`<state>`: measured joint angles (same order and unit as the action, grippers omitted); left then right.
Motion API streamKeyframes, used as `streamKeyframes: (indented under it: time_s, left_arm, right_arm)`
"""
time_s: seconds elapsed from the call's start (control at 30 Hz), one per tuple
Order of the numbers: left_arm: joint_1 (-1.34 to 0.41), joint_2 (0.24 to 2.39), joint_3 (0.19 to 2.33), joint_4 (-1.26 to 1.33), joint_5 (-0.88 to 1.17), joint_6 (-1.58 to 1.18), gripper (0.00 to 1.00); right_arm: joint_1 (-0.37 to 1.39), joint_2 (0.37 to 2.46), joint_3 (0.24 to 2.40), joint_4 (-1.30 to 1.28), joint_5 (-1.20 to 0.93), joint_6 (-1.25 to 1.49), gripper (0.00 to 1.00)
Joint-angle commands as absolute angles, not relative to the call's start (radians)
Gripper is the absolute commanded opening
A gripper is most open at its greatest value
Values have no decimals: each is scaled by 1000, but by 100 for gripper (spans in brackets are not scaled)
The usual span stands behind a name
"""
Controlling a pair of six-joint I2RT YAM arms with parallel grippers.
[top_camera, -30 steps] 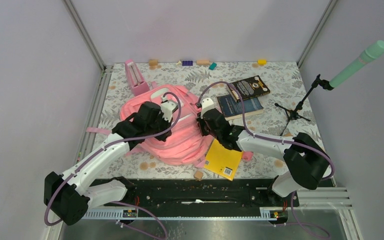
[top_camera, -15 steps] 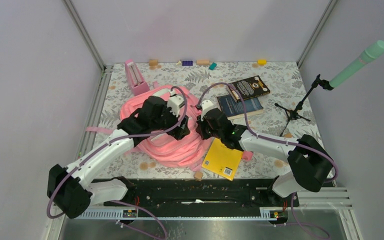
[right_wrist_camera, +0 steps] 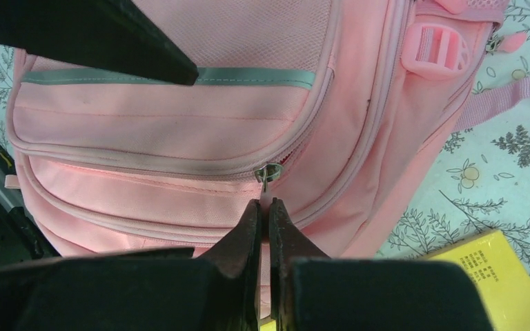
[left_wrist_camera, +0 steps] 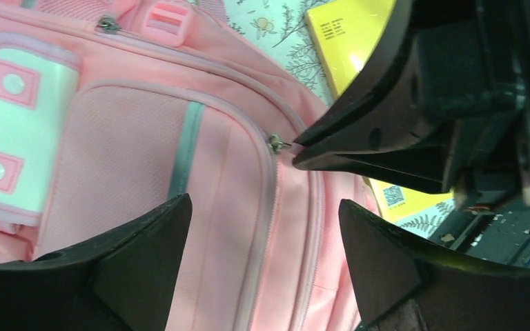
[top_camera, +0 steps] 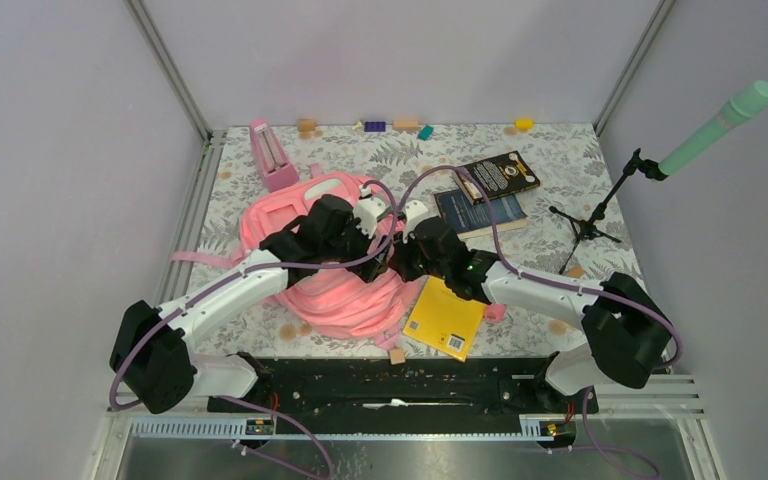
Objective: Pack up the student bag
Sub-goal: Zip the student bag at the center of the board.
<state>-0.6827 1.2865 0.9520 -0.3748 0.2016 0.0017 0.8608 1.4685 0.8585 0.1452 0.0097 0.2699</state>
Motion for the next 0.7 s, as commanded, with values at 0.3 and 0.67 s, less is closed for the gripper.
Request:
streamKeyframes:
  time_s: [0.3, 0.67]
  left_arm:
    - [-692, 1314, 929, -328, 126, 46, 67]
    - [-698, 1345, 916, -328, 100, 58, 16]
  right_arm:
    - [858, 1386, 835, 222, -20, 305, 0]
    - [859, 1375, 842, 217, -6, 314, 0]
